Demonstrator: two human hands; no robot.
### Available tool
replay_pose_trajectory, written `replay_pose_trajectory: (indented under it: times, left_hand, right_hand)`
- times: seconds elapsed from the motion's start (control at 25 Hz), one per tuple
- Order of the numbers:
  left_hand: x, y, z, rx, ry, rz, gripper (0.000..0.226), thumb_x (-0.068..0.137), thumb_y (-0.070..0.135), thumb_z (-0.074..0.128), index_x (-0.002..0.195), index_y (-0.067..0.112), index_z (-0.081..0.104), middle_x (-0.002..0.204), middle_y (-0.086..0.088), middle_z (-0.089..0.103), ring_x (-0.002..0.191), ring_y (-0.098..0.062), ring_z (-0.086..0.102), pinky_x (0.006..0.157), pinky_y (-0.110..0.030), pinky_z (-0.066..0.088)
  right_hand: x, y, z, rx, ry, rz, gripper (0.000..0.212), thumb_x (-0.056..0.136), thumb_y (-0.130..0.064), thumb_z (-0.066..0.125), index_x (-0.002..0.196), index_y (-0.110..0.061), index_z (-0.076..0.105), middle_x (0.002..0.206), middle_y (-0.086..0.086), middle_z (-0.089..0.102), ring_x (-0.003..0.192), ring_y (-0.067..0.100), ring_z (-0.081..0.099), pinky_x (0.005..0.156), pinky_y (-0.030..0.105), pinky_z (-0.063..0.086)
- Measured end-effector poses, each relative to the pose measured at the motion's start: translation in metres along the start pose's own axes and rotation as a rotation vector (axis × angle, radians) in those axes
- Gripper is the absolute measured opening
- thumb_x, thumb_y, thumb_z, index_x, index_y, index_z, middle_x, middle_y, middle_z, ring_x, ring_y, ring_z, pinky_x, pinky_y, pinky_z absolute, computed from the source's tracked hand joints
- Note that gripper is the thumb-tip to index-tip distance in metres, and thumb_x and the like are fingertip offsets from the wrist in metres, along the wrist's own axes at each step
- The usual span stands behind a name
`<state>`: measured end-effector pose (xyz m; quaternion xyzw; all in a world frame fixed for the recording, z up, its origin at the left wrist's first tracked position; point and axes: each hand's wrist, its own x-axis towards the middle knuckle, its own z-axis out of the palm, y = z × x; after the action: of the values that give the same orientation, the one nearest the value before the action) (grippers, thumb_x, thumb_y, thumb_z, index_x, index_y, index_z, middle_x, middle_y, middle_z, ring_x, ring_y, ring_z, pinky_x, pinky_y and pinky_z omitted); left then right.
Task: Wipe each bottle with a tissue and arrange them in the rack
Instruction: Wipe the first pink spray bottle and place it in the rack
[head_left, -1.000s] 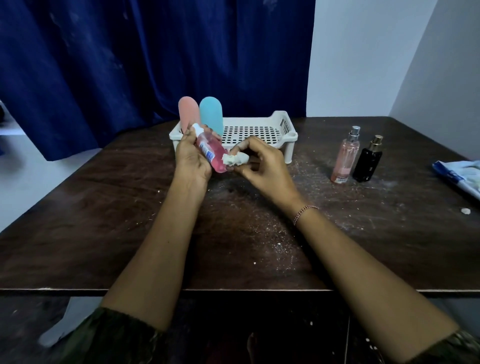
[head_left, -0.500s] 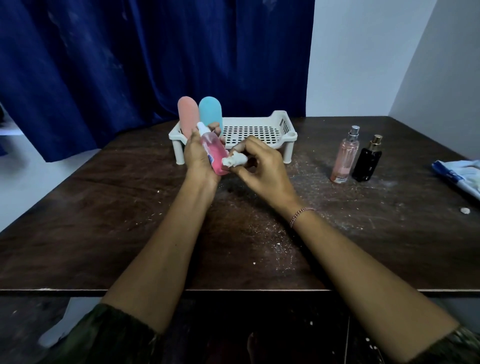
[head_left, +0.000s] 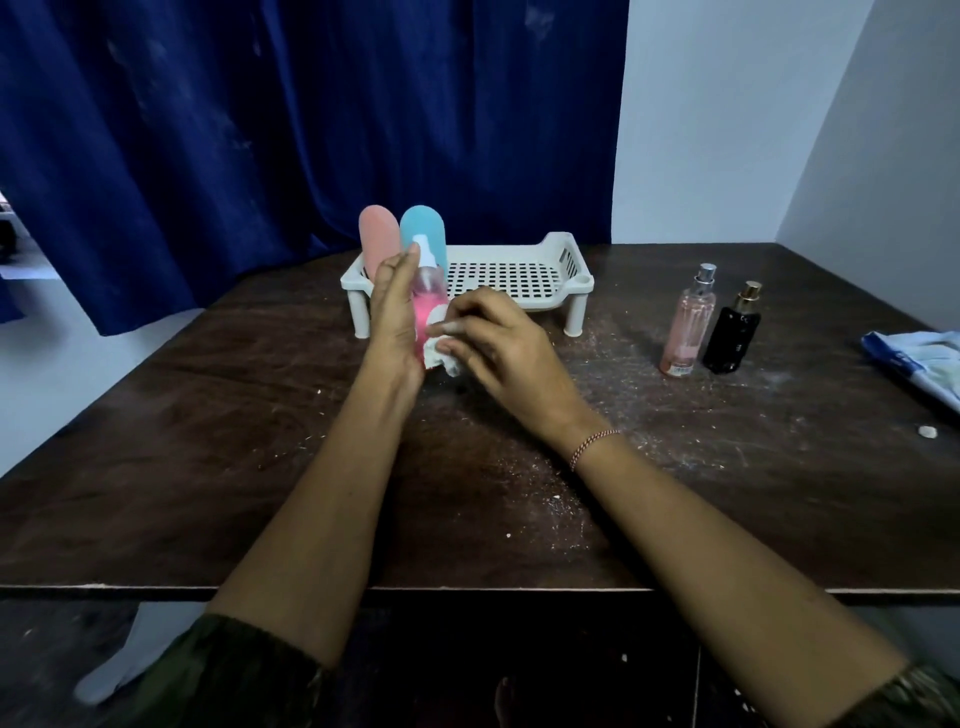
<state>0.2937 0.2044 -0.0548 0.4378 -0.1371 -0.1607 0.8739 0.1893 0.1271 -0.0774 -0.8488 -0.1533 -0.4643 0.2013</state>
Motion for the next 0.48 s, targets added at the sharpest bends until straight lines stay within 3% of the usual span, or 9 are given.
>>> replay_pose_trajectory:
  times: [0.2,0.36,0.48]
  left_hand:
    - [-0.014,0.000,0.014,-0.003,-0.225,-0.031,0.015,0.094,0.016,0.050,0.079,0.016,0.047,0.058,0.000,0.054,0.048,-0.008,0.053,0.044,-0.018,0.044]
    - [-0.020,-0.004,0.018,0.055,-0.388,-0.068,0.017,0.094,0.009,0.046,0.080,0.016,0.050,0.066,0.000,0.059,0.054,-0.008,0.057,0.050,-0.018,0.048]
    - [-0.022,-0.004,0.020,0.045,-0.396,-0.065,0.018,0.095,0.006,0.044,0.080,0.015,0.049,0.064,0.002,0.061,0.054,-0.007,0.058,0.050,-0.017,0.048]
  right_hand:
    - [0.002,0.003,-0.005,-0.031,0.116,0.057,0.015,0.083,-0.010,0.066,0.095,-0.001,0.069,0.095,0.011,0.060,0.092,0.018,0.055,0.084,0.026,0.047]
    - [0.004,0.008,-0.012,-0.048,0.277,0.191,0.017,0.086,-0.012,0.062,0.098,-0.004,0.069,0.095,0.008,0.060,0.092,0.017,0.055,0.080,0.025,0.047]
    - [0.004,0.009,-0.014,-0.102,0.250,0.185,0.022,0.087,-0.019,0.058,0.100,-0.005,0.070,0.097,0.007,0.061,0.093,0.017,0.054,0.080,0.022,0.045]
